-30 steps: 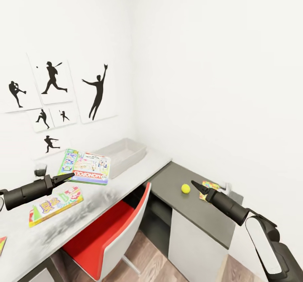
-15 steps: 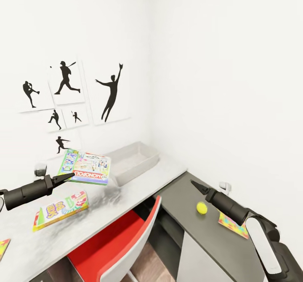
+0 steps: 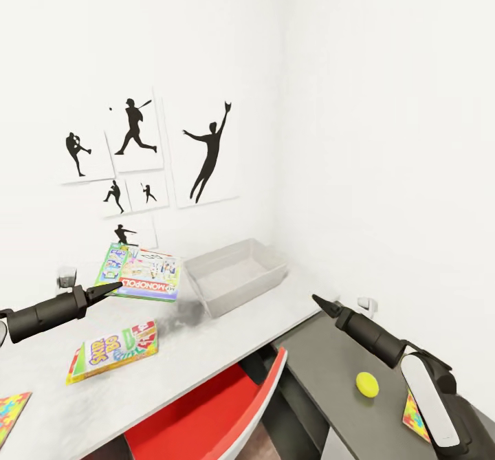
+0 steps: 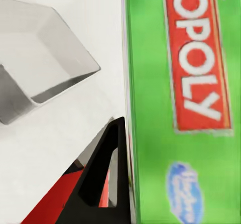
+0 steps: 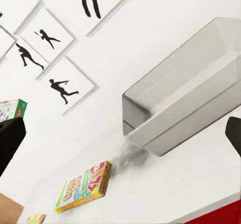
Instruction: Put all the toys in the child's room - the three board games (two on the bed and one on the table), the two jigsaw puzzles on the table, and the tennis ball on the table - inside the toy box on the table in the child's room.
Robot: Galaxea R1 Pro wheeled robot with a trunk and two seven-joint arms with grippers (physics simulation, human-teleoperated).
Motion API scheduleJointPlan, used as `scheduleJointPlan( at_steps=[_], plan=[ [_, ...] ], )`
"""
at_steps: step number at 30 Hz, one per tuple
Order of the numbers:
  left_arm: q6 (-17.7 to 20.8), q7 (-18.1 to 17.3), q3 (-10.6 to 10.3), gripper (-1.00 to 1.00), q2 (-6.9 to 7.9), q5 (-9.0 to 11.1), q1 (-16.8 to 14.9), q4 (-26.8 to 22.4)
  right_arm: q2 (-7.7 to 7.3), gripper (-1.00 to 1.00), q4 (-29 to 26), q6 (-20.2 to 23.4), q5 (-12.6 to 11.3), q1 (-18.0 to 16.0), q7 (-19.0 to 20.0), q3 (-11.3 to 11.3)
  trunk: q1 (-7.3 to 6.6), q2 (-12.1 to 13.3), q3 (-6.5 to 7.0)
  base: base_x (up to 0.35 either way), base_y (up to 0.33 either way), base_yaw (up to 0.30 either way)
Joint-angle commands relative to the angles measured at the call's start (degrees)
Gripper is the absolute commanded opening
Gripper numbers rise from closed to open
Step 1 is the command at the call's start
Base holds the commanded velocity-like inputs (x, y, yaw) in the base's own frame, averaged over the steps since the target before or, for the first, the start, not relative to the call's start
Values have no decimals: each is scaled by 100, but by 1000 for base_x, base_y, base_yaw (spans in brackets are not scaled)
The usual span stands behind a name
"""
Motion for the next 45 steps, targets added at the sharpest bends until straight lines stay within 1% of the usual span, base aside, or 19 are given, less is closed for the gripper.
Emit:
scheduleJointPlan(
  at_steps=[1, 13, 22, 32, 45],
  plan=[
    [33, -38, 4, -100, -2, 19, -6, 3, 0, 100, -1, 46, -37, 0, 3, -9, 3, -5, -2, 128, -6, 290],
    [36, -58, 4, -100, -29, 15, 2, 3, 0, 100, 2, 46, -40, 0, 3, -8, 3, -5, -2, 41, -4, 290],
    [37, -53, 4, -100, -30, 14, 3, 3, -3, 100, 2, 46, -38, 0, 3, -11, 3, -5, -2, 199, -77, 283],
    [31, -43, 4, -100, -35, 13, 3, 3, -8, 100, 2, 46, -37, 0, 3, -11, 3, -5, -2, 190, -7, 44],
    [31, -51, 4, -100, -39, 15, 3, 3, -9, 100, 2, 46, -37, 0, 3, -11, 3, -5, -2, 125, 0, 1]
  ],
)
